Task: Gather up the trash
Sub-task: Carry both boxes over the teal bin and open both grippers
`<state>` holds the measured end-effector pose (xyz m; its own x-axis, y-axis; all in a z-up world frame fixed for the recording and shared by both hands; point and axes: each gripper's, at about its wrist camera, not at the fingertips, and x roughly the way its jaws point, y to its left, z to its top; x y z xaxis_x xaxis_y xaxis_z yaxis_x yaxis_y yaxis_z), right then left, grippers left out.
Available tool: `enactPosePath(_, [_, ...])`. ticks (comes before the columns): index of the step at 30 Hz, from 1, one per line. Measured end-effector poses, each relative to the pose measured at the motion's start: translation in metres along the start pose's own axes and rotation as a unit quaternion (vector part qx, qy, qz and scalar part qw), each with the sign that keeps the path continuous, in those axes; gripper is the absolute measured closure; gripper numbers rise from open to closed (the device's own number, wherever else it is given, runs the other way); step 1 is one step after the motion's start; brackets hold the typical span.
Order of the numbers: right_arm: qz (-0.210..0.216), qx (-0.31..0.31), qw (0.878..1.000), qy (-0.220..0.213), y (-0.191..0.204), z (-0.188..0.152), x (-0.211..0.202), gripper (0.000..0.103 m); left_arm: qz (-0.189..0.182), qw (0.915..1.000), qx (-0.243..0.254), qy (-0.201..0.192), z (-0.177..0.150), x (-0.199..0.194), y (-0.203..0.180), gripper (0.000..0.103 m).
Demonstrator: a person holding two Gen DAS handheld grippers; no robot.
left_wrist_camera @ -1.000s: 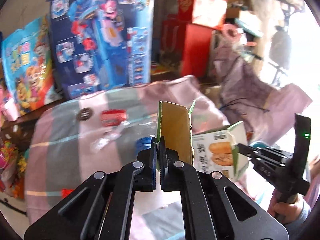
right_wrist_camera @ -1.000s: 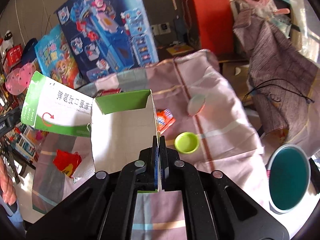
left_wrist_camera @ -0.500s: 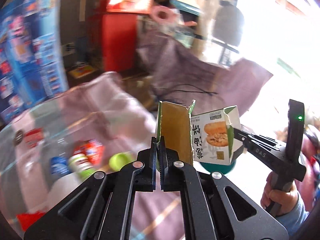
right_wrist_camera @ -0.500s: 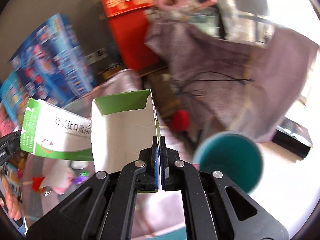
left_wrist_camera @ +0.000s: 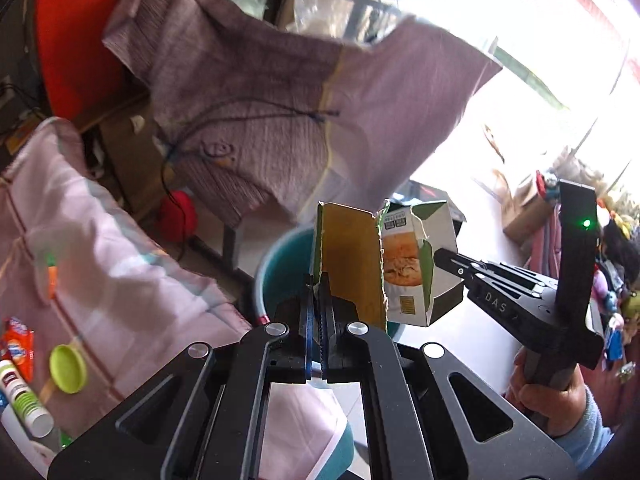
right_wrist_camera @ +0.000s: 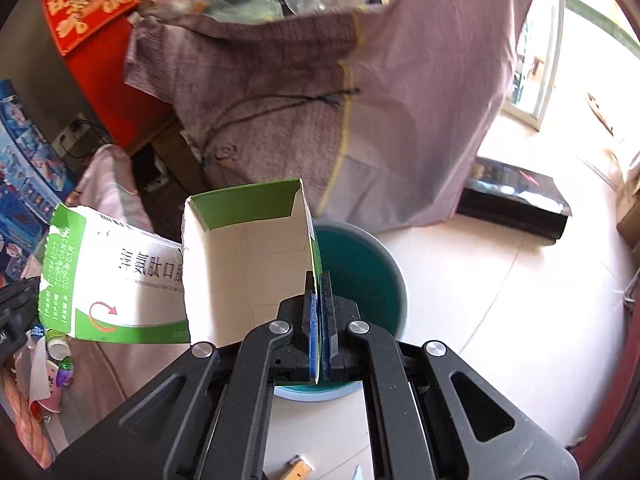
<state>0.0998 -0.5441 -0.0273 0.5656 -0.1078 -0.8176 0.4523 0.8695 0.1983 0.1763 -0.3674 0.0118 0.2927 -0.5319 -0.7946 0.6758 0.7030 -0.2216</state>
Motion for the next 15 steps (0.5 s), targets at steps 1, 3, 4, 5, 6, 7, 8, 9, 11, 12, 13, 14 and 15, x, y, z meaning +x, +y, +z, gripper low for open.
enactPosePath(1, [-0.004, 0.002, 1.000, 0.010, -0.004, -0.001, 0.007, 0.101, -0.002, 0.9999, 0.000, 0.011, -0.001, 0.010, 0.000, 0.100])
enactPosePath(3, [-0.005, 0.005, 1.000, 0.025, -0.009, -0.002, 0.017, 0.100, -0.006, 0.9996, -0.002, 0.029, -0.003, 0.027, 0.000, 0.100])
enactPosePath(4, [-0.004, 0.008, 0.999, 0.033, -0.010, -0.003, 0.023, 0.098, -0.007, 0.9993, -0.003, 0.037, -0.003, 0.036, 0.002, 0.100])
enactPosePath(5, [-0.002, 0.011, 0.999, 0.040, -0.010, -0.003, 0.027, 0.097, -0.008, 0.9989, -0.004, 0.047, -0.004, 0.046, 0.003, 0.100])
enactPosePath(6, [-0.002, 0.015, 0.999, 0.049, -0.011, -0.003, 0.032, 0.094, -0.009, 0.9984, -0.005, 0.055, -0.004, 0.055, 0.003, 0.100])
enactPosePath(7, [0.000, 0.017, 0.998, 0.052, -0.010, -0.003, 0.035, 0.088, -0.009, 0.9980, -0.007, 0.062, -0.004, 0.062, 0.005, 0.099])
enactPosePath(8, [0.000, 0.020, 0.998, 0.054, -0.009, -0.003, 0.038, 0.081, -0.007, 0.9975, -0.008, 0.070, -0.004, 0.071, 0.006, 0.098])
enactPosePath(9, [-0.002, 0.023, 0.998, 0.054, -0.010, -0.002, 0.039, 0.060, -0.002, 0.9970, -0.008, 0.077, -0.004, 0.077, 0.007, 0.097])
enactPosePath(11, [-0.004, 0.027, 0.999, 0.047, -0.011, -0.001, 0.039, 0.042, 0.005, 0.9962, -0.009, 0.086, -0.004, 0.085, 0.011, 0.080])
enactPosePath(12, [-0.008, 0.025, 0.999, 0.045, -0.010, 0.000, 0.039, 0.042, 0.007, 0.9962, -0.011, 0.086, -0.006, 0.084, 0.013, 0.071])
enactPosePath(13, [-0.010, 0.026, 0.999, 0.046, -0.011, 0.000, 0.040, 0.036, 0.009, 0.9965, -0.013, 0.082, -0.008, 0.081, 0.014, 0.052])
enactPosePath(14, [-0.012, 0.029, 0.998, 0.048, -0.011, 0.001, 0.041, 0.032, 0.015, 0.9971, -0.013, 0.073, -0.010, 0.078, 0.016, 0.035])
enactPosePath(15, [-0.015, 0.031, 0.998, 0.048, -0.011, 0.000, 0.042, 0.029, 0.020, 0.9976, -0.013, 0.065, -0.012, 0.075, 0.018, 0.031])
